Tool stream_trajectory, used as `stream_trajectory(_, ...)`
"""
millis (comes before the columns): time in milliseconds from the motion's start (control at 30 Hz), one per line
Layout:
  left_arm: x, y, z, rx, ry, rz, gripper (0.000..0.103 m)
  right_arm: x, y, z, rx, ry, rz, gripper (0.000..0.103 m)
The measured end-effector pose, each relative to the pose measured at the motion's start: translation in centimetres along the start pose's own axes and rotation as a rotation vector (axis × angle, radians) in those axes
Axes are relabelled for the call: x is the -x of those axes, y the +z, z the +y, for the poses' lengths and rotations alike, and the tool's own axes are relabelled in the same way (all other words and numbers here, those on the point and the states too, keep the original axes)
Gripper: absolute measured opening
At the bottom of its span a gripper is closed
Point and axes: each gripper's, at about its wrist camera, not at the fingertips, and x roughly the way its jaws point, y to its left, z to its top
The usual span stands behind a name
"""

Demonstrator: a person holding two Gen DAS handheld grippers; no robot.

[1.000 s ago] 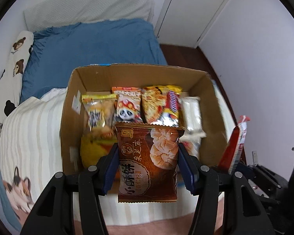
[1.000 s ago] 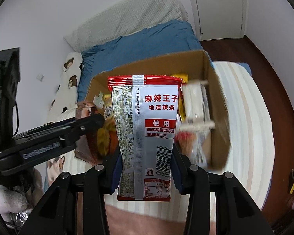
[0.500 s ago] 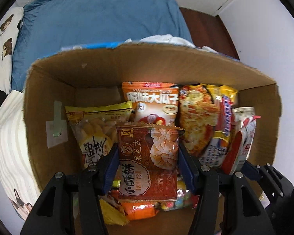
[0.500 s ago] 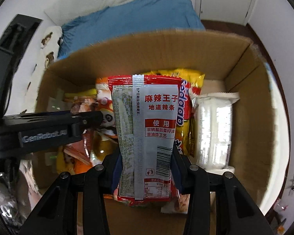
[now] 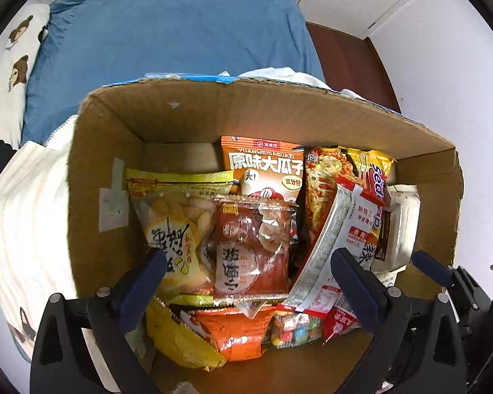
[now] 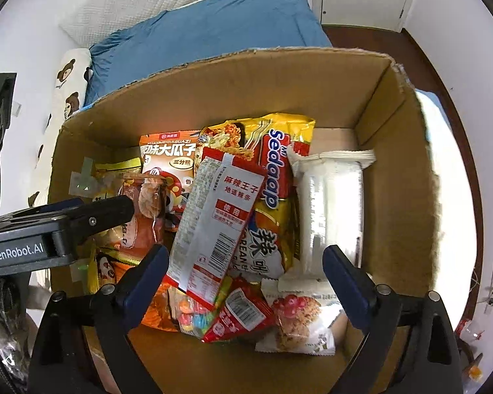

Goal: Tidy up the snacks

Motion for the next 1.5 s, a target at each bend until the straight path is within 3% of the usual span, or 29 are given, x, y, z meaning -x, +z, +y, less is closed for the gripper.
stream_trajectory(167, 1.8, -2.4, -0.2, -0.006, 0.013, -0.061, 0.102, 1.6, -0.9, -0.2, 0.005, -0.024, -0.041, 0.098)
stream_trajectory(433, 5.6, -7.4, -0.6, -0.018, 0.069, -0.212, 0.102, 6.6, -4.9, -0.4, 0.021, -0.042, -0.161, 0.098)
stream_trajectory(833, 12.5, -16.5, -3.0, -0.075, 0.147, -0.458, 0.103, 14.6, -13.4, 0.8, 0.061, -0.045, -0.347, 0.101)
stream_trajectory(1067, 16.5, -22.0, -3.8, -0.082, 0.135, -0.595, 0.103, 19.4, -19.0, 1.2, 0.063, -0.052, -0.466, 0.103)
stream_trajectory(1500, 21.1, -32.1, -5.2, -0.111, 0.140, -0.717, 0.103, 27.5, -29.0, 2.1, 0.101, -0.021, -0.613, 0.103)
